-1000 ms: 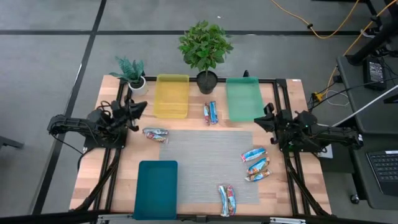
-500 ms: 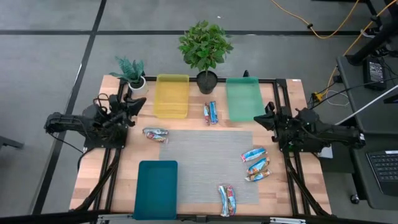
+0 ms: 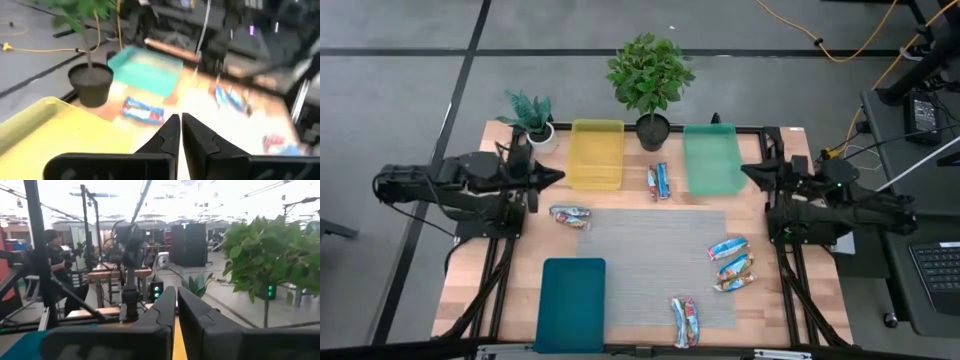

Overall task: Pick and place Granola Bars by type
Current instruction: Put the blue granola bar into the blue transparent bin

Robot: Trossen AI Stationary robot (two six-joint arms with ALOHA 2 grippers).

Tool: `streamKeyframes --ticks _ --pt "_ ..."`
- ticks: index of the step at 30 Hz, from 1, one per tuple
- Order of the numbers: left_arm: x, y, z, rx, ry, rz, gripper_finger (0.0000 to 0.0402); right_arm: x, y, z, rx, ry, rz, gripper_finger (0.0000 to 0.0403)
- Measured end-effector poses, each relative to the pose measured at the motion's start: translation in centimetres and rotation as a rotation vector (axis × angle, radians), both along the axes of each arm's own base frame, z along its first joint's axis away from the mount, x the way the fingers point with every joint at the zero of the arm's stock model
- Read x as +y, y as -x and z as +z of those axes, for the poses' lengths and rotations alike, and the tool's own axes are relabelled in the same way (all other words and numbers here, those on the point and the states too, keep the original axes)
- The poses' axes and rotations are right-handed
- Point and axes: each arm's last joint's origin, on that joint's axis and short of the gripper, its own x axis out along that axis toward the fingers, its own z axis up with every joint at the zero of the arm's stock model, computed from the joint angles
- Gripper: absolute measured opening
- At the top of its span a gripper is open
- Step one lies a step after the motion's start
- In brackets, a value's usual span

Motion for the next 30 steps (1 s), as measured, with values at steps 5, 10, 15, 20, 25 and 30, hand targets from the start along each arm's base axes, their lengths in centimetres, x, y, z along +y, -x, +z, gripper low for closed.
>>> streamKeyframes --ticks 5,10,15,20,25,30 --pt "-0.3 -1.7 -2.1 0.224 -0.009 -0.097 0.0050 0.0 0.0 0.4 -0.010 -0.021 0.004 0.0023" --pt "-0.1 -3.3 -4.3 0.434 0.042 -0.036 0.0106 0.0 0.0 0.3 -0.014 -0.055 0.012 0.0023" --pt "-0.1 -5.1 -5.7 0.548 0.020 -0.047 0.0166 0.0 0.0 0.3 -0.008 -0.045 0.010 0.0023" --pt "-0.2 -6.5 -7.0 0.630 0.045 -0.030 0.0211 0.0 0.0 0.1 0.016 -0.050 0.010 0.0023" --pt "-0.2 -7.6 -8.4 0.728 0.042 -0.022 0.0220 0.0 -0.1 -0.2 0.040 -0.052 0.011 0.0023" --pt "-0.2 -8.4 -9.9 0.847 0.020 -0.030 0.0219 0.0 -0.1 -0.2 0.049 -0.052 0.016 0.0023"
